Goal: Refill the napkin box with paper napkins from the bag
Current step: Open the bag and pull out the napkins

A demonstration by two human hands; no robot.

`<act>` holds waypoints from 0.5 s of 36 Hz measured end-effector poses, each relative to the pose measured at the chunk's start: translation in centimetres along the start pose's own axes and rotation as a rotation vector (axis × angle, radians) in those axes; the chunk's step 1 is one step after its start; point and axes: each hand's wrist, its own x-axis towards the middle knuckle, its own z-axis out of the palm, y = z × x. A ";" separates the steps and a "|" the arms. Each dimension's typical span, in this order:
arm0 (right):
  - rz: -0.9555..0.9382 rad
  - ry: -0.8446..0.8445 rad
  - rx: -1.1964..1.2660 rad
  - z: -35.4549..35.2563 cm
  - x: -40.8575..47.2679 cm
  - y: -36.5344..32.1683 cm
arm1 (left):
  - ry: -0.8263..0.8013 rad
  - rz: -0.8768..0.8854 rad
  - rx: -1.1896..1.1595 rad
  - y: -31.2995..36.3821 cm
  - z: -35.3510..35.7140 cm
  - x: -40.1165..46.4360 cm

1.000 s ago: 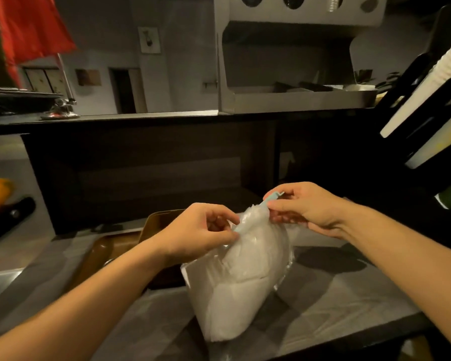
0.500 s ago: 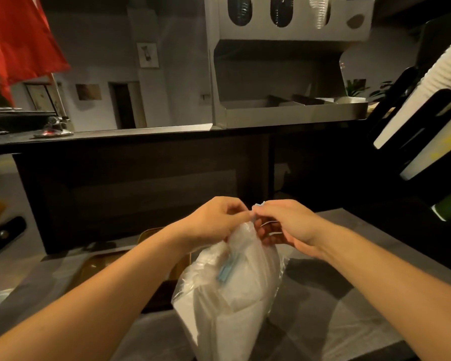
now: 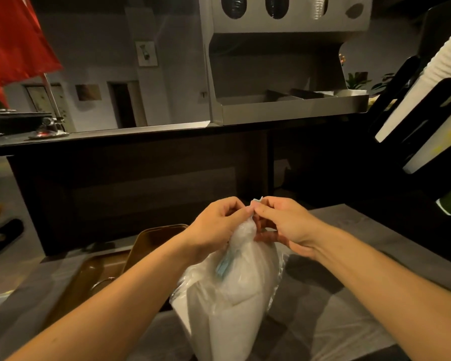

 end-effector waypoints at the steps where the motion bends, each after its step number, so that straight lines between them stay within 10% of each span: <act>1: -0.001 0.008 0.000 0.1 0.1 0.0 | 0.008 -0.008 0.000 0.0 0.1 0.1; 18: 0.045 -0.043 0.020 0.7 0.6 -0.3 | 0.058 -0.056 0.107 0.0 0.3 0.0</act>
